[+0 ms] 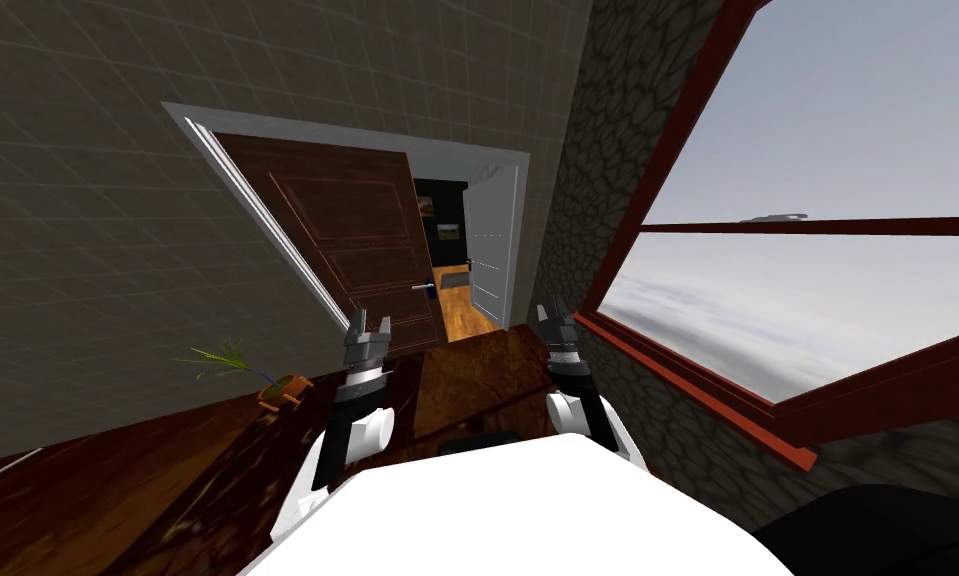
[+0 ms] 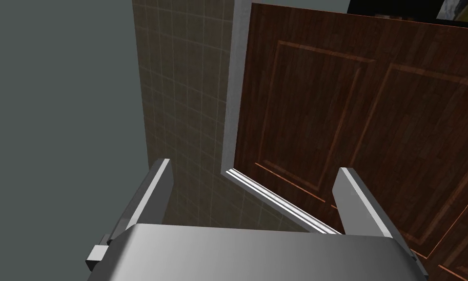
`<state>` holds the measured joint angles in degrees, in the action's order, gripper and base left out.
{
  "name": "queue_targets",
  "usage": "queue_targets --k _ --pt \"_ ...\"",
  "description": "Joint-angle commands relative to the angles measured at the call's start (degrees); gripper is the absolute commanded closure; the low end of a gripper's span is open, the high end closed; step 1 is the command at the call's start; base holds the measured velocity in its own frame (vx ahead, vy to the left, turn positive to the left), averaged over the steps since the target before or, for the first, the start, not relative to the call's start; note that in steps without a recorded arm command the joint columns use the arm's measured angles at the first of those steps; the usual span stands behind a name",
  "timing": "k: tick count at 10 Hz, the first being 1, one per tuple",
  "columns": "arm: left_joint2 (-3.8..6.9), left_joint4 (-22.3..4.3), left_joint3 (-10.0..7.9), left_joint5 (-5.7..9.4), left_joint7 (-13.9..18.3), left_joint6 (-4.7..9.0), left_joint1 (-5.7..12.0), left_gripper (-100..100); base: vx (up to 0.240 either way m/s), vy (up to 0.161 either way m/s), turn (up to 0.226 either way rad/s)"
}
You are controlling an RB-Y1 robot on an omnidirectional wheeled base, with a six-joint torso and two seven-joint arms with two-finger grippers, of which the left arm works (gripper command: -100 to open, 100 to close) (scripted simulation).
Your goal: Push the door open
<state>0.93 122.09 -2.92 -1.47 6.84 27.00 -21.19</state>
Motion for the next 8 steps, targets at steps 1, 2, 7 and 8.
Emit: queue_targets --k 1,2,7,8 --pt "0.60 -2.2 -1.49 0.00 -0.5 -0.39 1.07 -100 0.114 0.057 -0.103" --pt "0.85 -3.5 -2.27 -0.03 -0.8 -0.57 1.83 -100 0.106 0.044 -0.085" --pt "1.94 -10.4 -6.39 -0.16 -2.2 -1.51 5.87 -100 0.088 0.045 -0.087" --pt "2.14 -11.9 -7.24 -0.18 -2.5 -1.71 6.71 -100 0.098 0.060 -0.092"
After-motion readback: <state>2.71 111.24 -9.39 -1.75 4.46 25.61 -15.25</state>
